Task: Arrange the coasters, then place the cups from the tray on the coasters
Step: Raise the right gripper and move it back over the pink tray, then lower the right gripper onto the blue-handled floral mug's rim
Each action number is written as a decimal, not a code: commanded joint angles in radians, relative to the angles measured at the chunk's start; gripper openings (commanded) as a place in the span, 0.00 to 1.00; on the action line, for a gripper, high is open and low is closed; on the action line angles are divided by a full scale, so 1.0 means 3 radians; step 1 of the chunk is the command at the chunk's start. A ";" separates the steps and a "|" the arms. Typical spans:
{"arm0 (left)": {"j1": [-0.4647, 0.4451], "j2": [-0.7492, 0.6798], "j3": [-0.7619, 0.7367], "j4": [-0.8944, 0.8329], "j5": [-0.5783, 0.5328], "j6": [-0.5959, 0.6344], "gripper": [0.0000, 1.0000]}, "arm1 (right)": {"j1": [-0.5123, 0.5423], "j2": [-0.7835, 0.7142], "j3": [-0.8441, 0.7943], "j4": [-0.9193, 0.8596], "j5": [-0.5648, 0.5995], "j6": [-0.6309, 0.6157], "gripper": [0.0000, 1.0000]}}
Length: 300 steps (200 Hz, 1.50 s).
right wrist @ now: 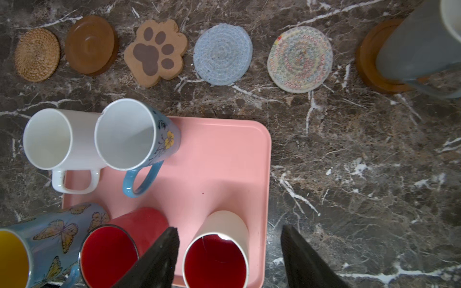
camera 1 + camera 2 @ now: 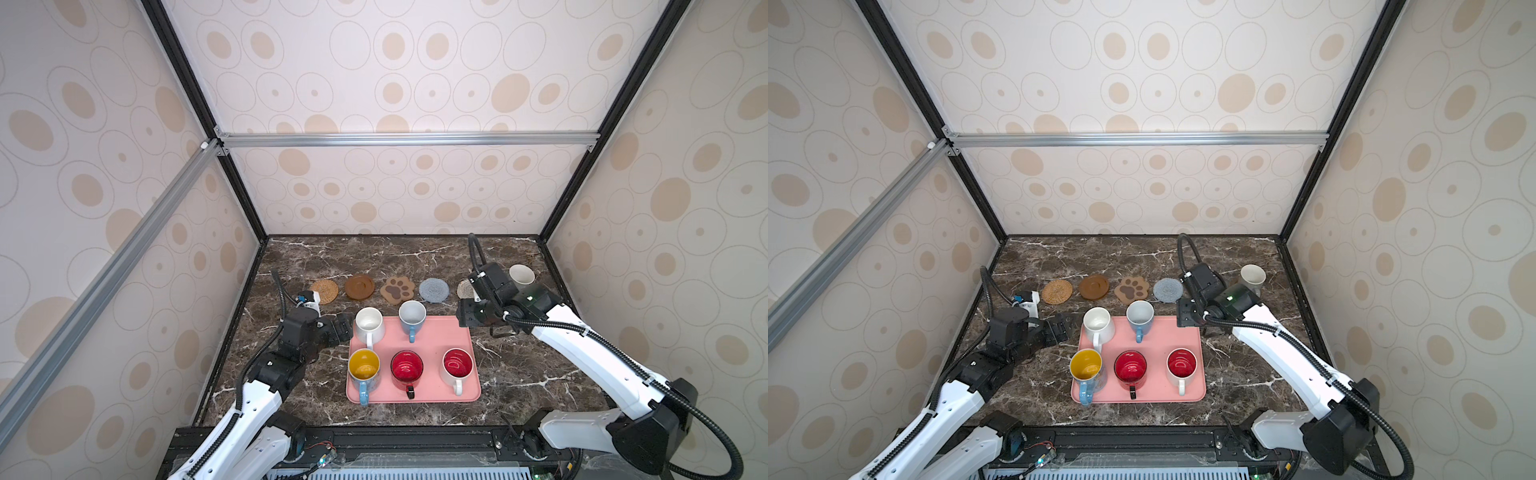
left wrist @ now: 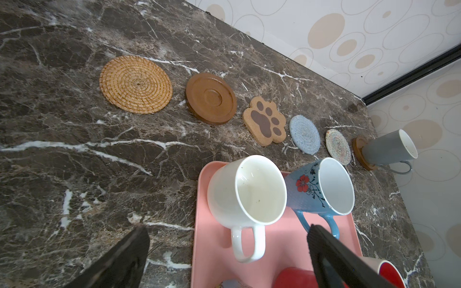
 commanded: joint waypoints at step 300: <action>-0.0016 0.0045 -0.0052 0.0164 0.0036 -0.0116 1.00 | 0.1083 0.1657 0.0603 0.0120 0.0334 0.0944 0.54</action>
